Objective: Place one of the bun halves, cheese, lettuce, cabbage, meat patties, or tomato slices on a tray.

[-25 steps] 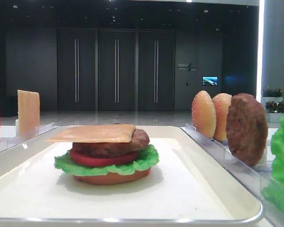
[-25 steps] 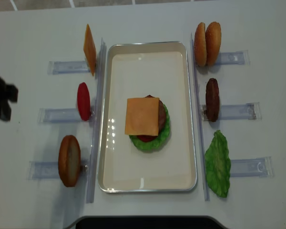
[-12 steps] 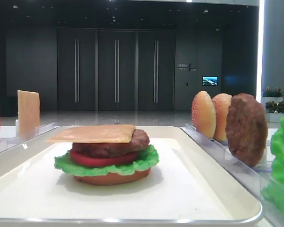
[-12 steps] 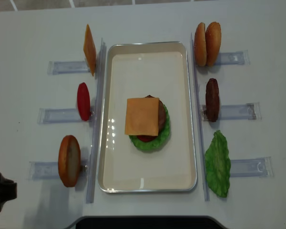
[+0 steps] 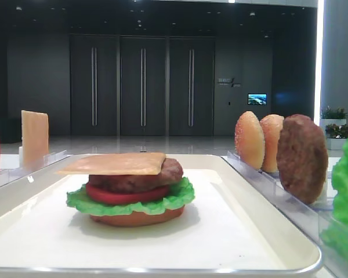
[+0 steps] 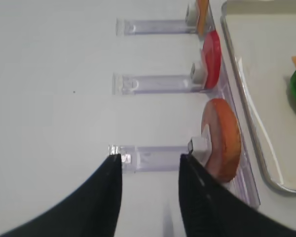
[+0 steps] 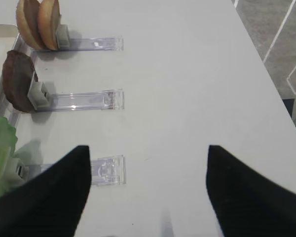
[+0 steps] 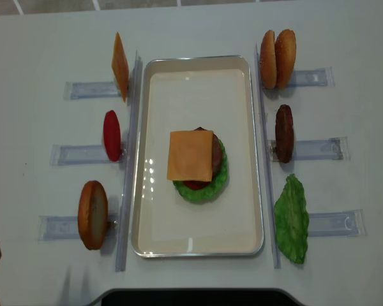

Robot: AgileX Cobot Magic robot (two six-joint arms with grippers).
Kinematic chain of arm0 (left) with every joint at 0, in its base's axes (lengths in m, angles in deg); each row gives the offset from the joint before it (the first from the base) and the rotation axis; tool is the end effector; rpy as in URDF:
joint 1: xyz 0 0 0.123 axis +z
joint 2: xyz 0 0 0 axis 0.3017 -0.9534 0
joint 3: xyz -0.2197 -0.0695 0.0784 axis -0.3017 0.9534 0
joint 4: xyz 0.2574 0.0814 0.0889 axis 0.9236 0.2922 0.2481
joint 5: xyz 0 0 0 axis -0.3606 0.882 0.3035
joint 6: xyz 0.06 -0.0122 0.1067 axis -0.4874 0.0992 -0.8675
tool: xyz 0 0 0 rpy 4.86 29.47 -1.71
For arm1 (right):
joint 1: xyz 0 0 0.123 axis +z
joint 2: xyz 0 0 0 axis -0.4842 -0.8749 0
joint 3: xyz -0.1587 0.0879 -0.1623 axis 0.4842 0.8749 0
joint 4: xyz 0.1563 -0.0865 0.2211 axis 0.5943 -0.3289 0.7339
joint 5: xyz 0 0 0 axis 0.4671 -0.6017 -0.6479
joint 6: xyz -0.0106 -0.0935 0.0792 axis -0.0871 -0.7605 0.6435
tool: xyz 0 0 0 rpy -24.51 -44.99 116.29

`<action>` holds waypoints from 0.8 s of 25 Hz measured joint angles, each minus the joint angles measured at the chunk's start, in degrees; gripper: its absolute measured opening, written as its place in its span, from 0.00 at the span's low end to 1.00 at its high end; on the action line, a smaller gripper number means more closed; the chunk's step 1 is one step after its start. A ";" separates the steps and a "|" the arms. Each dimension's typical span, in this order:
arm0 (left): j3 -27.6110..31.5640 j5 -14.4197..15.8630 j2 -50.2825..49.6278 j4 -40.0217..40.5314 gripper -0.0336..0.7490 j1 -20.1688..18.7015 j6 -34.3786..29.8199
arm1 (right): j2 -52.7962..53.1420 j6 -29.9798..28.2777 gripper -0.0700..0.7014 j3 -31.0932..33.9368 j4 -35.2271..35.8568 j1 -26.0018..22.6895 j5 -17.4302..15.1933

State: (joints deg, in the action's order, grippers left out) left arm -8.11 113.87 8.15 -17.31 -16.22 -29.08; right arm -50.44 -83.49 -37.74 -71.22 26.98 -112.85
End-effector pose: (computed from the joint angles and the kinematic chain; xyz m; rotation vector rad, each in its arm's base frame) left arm 0.0984 0.0041 0.2623 -0.0257 2.1427 0.0338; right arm 0.0882 -0.0004 0.2735 -0.0232 2.1020 -0.0262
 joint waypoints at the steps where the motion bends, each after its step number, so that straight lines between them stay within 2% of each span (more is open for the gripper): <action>1: 0.00 0.06 1.44 -0.05 0.42 0.00 -0.36 | 0.00 0.00 0.70 0.00 0.00 0.00 0.00; 10: 0.00 0.16 2.34 -1.41 0.43 0.00 -1.82 | 0.00 0.00 0.70 0.00 0.00 0.00 0.00; 15: 0.00 0.16 2.34 -1.41 0.58 0.00 -1.89 | 0.00 0.00 0.70 0.00 0.00 0.00 0.00; 20: 0.00 0.16 2.34 -1.41 0.63 0.00 -1.89 | 0.00 0.00 0.70 0.00 0.00 0.00 0.00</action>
State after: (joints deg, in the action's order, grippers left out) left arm -8.11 114.03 10.49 -18.72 -16.22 -30.96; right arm -50.44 -83.49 -37.74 -71.22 26.98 -112.85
